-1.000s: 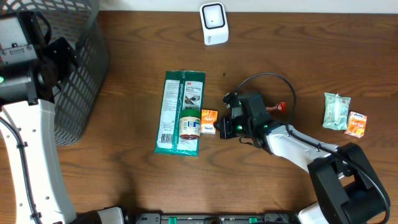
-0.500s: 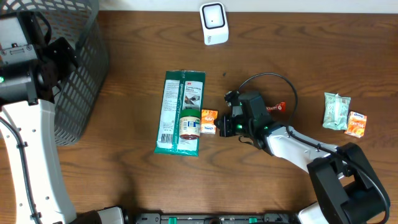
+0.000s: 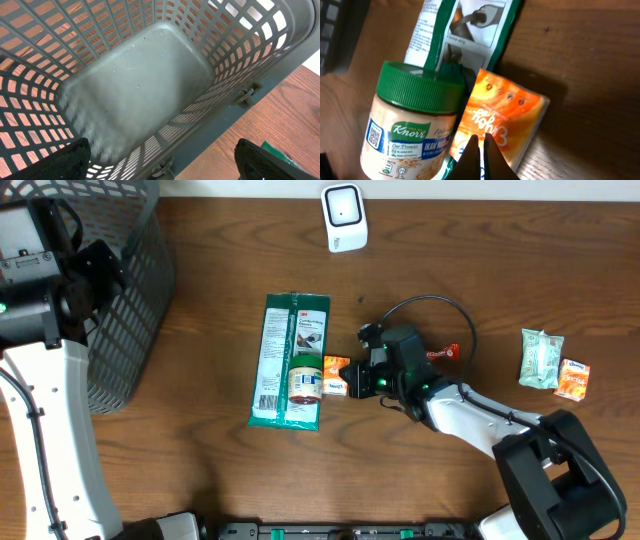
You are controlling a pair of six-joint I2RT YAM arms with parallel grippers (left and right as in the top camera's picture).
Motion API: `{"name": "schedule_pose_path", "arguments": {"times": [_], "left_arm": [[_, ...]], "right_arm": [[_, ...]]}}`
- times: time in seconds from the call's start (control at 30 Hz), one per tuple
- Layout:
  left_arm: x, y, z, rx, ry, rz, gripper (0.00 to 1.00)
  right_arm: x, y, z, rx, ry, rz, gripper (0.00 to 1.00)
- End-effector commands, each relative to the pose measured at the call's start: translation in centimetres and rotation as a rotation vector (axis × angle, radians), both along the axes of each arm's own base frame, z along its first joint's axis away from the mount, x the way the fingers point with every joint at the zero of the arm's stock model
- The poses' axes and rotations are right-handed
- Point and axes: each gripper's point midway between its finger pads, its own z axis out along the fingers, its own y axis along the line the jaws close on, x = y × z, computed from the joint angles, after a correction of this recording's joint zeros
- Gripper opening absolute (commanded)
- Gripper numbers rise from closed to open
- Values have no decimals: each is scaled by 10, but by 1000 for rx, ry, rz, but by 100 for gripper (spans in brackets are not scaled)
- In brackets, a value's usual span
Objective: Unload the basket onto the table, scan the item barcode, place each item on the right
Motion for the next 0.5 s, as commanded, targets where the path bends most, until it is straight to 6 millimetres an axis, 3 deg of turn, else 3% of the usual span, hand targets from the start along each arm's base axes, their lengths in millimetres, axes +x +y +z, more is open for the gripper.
{"name": "schedule_pose_path", "arguments": {"times": [0.0,0.17,0.47], "left_arm": [[-1,4,3,16,-1,6,93],[-1,4,3,16,-1,6,92],[-1,4,3,16,-1,6,92]], "right_arm": [[-5,-1,-9,-45,-5,10,1],[-4,-16,-21,-129,15,-41,1],[-7,-19,-25,-148,20,-30,1]]}}
